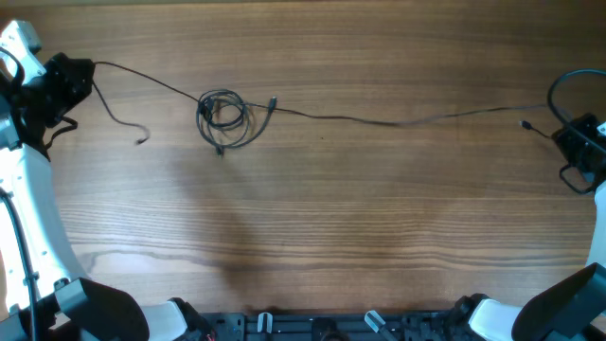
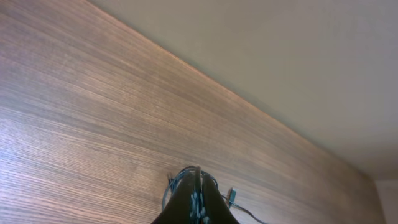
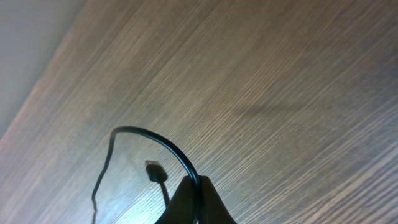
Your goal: Untangle cables
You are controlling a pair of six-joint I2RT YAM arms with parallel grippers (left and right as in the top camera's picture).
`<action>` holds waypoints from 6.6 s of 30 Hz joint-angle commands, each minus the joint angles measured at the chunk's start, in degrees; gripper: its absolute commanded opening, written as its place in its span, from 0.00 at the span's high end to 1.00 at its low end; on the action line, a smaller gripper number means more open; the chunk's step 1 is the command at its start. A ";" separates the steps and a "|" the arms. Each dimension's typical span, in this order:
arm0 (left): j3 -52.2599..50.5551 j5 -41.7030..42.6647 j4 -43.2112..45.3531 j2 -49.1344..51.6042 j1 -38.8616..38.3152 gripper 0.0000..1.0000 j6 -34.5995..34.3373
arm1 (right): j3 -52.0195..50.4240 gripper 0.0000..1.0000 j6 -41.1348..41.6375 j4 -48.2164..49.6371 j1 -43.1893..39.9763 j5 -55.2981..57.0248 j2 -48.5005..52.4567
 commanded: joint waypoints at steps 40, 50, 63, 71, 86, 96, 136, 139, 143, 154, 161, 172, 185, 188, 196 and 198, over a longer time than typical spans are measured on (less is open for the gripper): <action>-0.07 -25.53 2.47 3.87 -49.57 0.00 -0.57 | 1.03 0.96 -11.13 0.68 26.56 -7.19 0.70; -0.11 -30.03 0.50 25.49 -45.18 0.23 -0.55 | 1.03 0.96 -11.13 -0.63 26.56 -7.17 0.70; -0.11 -36.00 0.11 28.98 -45.18 0.44 -0.57 | 1.03 0.96 -11.02 -1.42 26.56 -7.17 0.70; -0.15 -35.98 -0.57 28.98 -45.18 0.55 -0.59 | 1.03 0.96 -11.04 -2.08 26.56 -7.15 0.70; -3.32 -35.98 2.14 29.90 -45.18 0.56 -0.59 | 1.03 0.96 -11.02 -2.10 26.56 -7.17 0.70; -3.85 -35.30 2.51 29.24 -45.29 0.96 -0.81 | 1.03 0.96 -11.02 -1.92 26.56 -6.93 0.70; -3.91 -33.70 -0.63 -12.44 -49.68 0.96 -3.93 | 1.03 0.96 0.66 20.83 50.34 -19.76 9.09; -3.91 -39.78 -3.21 -10.75 -48.65 0.96 -1.97 | 1.05 0.96 0.81 16.83 45.83 -19.96 8.98; -3.91 -39.87 -3.78 -4.39 -45.18 0.96 -1.77 | 1.11 0.96 -0.87 15.63 40.02 -21.29 6.05; -3.98 -40.09 -3.78 11.89 -35.69 0.96 -2.27 | 3.93 0.96 -6.23 0.63 18.84 -20.65 -6.78; -3.98 -24.72 -3.93 11.89 -36.72 0.96 -2.27 | 3.91 0.96 -6.75 -2.71 19.12 -20.65 -6.71; -3.98 -30.77 4.66 11.91 -54.45 0.96 -4.90 | 3.87 0.96 -11.45 -9.27 22.69 -10.08 -6.73; -3.98 -15.67 21.90 20.72 -56.92 0.27 -4.83 | 3.87 0.96 -12.48 -7.87 33.92 -9.14 -6.75; -3.98 -8.22 26.14 23.10 -57.16 0.25 -3.52 | 3.87 0.96 -12.04 -7.87 34.67 -9.01 -6.75; -3.98 -7.67 27.56 29.73 -61.00 0.35 8.24 | 3.87 0.96 -11.19 -7.89 34.67 -9.27 -6.75; -3.98 -7.63 28.00 29.83 -61.09 0.42 10.23 | 3.87 0.96 -11.17 -7.93 34.67 -9.29 -6.75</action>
